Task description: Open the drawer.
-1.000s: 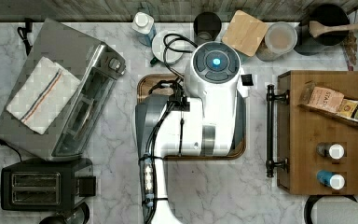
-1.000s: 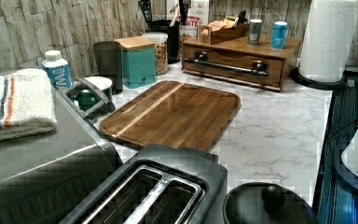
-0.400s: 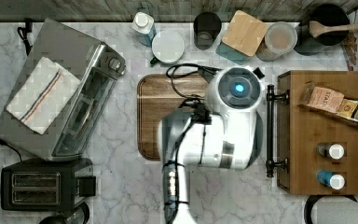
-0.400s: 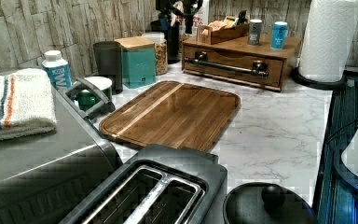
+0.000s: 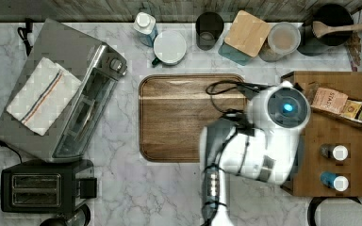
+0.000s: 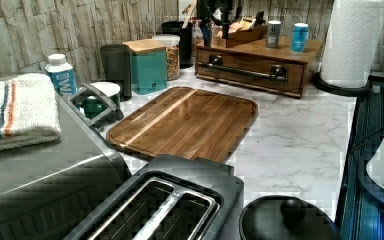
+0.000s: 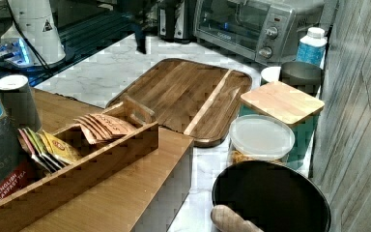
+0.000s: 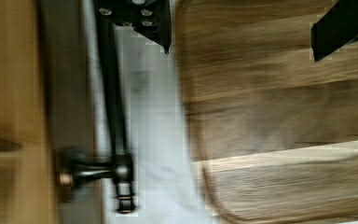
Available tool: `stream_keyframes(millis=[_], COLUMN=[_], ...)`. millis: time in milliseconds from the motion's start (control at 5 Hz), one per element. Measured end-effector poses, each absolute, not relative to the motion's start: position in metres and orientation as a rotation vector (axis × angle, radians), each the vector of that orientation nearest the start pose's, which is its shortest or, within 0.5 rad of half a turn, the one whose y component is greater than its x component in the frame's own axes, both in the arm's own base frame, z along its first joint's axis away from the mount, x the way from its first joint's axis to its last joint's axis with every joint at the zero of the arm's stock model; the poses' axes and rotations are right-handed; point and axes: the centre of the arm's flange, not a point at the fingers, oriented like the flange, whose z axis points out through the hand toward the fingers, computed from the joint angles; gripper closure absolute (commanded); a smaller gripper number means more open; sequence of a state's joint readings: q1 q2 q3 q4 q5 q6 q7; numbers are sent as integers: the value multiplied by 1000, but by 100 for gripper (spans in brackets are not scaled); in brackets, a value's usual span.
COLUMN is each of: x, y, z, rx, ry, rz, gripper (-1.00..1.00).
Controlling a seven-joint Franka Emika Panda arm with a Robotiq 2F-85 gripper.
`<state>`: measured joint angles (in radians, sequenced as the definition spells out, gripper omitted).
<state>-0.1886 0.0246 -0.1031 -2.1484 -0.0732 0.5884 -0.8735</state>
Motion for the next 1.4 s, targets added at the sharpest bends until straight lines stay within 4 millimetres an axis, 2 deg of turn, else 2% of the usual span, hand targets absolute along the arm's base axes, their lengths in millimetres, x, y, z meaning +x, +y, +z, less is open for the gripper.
stream_keyframes(millis=[200, 400, 600, 1000, 1200, 1400], x=[499, 479, 469, 469, 475, 486], y=[-207, -236, -245, -226, -214, -213], z=[382, 371, 360, 349, 348, 348], rx=[-3257, -3254, -3234, -3234, -3249, -3296], ry=[330, 418, 466, 408, 279, 175], rz=[-10, 10, 4, 28, 23, -88], gripper=[-100, -100, -100, -100, -100, -100])
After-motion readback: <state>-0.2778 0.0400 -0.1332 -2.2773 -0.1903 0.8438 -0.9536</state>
